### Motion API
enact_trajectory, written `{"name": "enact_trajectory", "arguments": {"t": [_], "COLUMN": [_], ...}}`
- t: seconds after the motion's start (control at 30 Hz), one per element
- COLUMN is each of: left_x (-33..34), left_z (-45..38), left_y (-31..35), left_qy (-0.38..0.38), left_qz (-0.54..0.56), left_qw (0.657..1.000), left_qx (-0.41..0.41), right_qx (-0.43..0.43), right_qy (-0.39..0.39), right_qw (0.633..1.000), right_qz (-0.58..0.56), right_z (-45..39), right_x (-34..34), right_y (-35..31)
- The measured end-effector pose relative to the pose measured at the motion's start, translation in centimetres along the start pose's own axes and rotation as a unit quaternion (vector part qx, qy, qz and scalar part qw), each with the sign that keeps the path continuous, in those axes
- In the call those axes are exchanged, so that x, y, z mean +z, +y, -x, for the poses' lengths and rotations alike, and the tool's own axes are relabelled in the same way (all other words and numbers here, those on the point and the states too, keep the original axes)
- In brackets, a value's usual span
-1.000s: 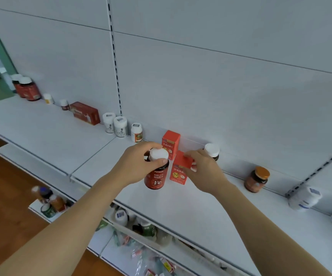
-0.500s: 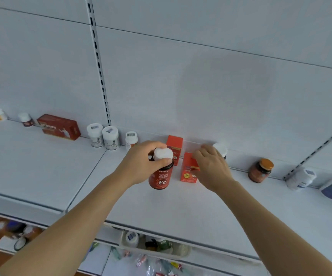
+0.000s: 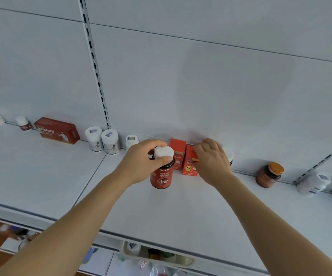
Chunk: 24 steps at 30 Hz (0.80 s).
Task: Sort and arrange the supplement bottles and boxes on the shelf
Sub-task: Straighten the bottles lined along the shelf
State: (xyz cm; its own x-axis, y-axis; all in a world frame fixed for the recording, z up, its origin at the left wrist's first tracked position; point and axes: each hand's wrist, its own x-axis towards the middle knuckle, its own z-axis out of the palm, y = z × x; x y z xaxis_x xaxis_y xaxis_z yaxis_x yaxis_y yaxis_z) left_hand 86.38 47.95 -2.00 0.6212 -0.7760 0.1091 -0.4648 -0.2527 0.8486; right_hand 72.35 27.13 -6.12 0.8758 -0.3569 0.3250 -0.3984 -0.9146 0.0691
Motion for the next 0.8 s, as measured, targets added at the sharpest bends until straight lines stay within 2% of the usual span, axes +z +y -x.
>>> {"name": "enact_trajectory", "arguments": {"t": [0.13, 0.43, 0.67, 0.8], "left_x": [0.0, 0.0, -0.1, -0.2], "left_z": [-0.3, -0.8, -1.1, -1.0], "left_y": [-0.1, 0.0, 0.0, 0.0], "left_qy": [0.0, 0.001, 0.008, 0.011], "left_qz": [0.001, -0.002, -0.008, -0.013], "left_qw": [1.0, 1.0, 1.0, 1.0], "left_qx": [0.002, 0.001, 0.006, 0.001], "right_qx": [-0.007, -0.01, -0.014, -0.003], "right_qy": [0.02, 0.015, 0.027, 0.007], "right_qw": [1.0, 0.997, 0.996, 0.998], "right_qz": [0.021, 0.081, 0.084, 0.07], "right_z": [0.0, -0.5, -0.5, -0.4], "right_x": [0.4, 1.0, 1.5, 0.7], "right_y": [0.0, -0.4, -0.4, -0.7]}}
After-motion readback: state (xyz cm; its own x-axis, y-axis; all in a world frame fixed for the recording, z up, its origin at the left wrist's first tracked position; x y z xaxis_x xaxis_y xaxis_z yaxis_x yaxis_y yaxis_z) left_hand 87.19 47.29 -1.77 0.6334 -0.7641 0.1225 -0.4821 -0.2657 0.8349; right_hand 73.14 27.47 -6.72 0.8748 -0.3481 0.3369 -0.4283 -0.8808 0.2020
